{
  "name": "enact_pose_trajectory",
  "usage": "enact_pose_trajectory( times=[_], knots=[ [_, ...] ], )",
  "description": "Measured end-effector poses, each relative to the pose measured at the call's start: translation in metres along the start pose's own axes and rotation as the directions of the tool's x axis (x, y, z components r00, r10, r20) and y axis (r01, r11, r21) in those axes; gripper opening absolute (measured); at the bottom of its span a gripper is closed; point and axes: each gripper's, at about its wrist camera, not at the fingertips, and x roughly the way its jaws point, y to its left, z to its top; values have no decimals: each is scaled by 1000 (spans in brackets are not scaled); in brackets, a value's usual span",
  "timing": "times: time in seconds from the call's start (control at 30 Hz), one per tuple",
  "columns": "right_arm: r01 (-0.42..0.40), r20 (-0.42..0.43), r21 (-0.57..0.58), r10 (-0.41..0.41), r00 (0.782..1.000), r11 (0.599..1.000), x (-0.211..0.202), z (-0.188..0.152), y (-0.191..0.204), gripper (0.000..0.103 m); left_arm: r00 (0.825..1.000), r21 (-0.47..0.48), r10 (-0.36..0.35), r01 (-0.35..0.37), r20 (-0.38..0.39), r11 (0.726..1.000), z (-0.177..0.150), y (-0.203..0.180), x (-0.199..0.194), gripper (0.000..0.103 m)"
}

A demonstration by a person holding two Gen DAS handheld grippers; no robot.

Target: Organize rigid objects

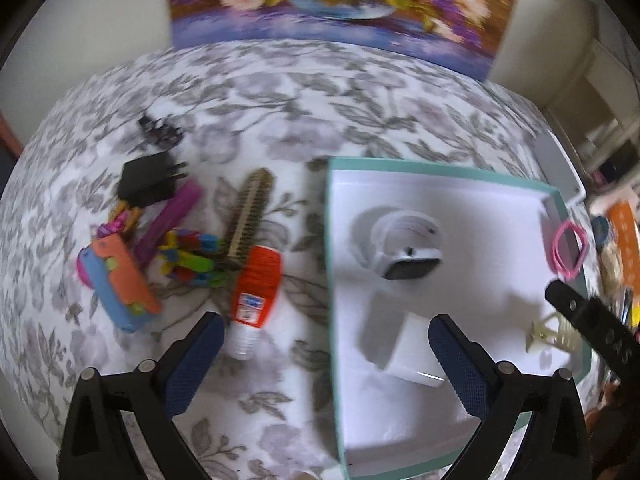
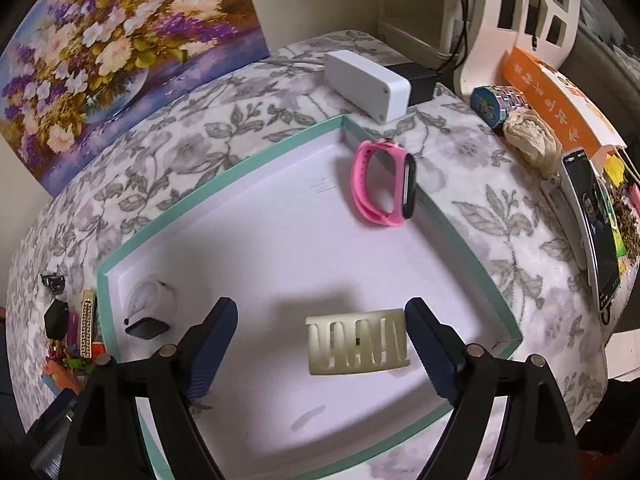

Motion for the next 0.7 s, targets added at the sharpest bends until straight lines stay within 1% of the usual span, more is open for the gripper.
enact_pose_trajectory(
  times=[0.17, 0.3, 0.4, 0.53, 0.63, 0.7],
  knots=[
    [-43, 5, -26, 43, 999, 999, -4, -5, 13, 87, 1000, -83, -25, 25, -5, 996, 7, 27, -5, 103],
    [-16, 38, -51, 18, 999, 999, -12, -8, 23, 87, 999, -155, -30, 32, 15, 987, 15, 53, -16, 103],
    [-12, 75, -79, 18, 997, 997, -22, -9, 31, 87, 999, -203, -26, 33, 40, 979, 21, 75, -29, 103],
    [-16, 116, -113, 29, 993, 994, -36, -11, 43, 87, 998, -260, 16, 2, 68, 966, 26, 105, -46, 103],
    [-18, 131, -143, 37, 991, 990, -42, -16, 56, 87, 995, -304, 61, -36, 76, 952, 26, 132, -58, 103],
    [-22, 133, -168, 45, 990, 985, -44, -20, 65, 87, 994, -330, 77, -47, 79, 943, 25, 145, -63, 103]
  ],
)
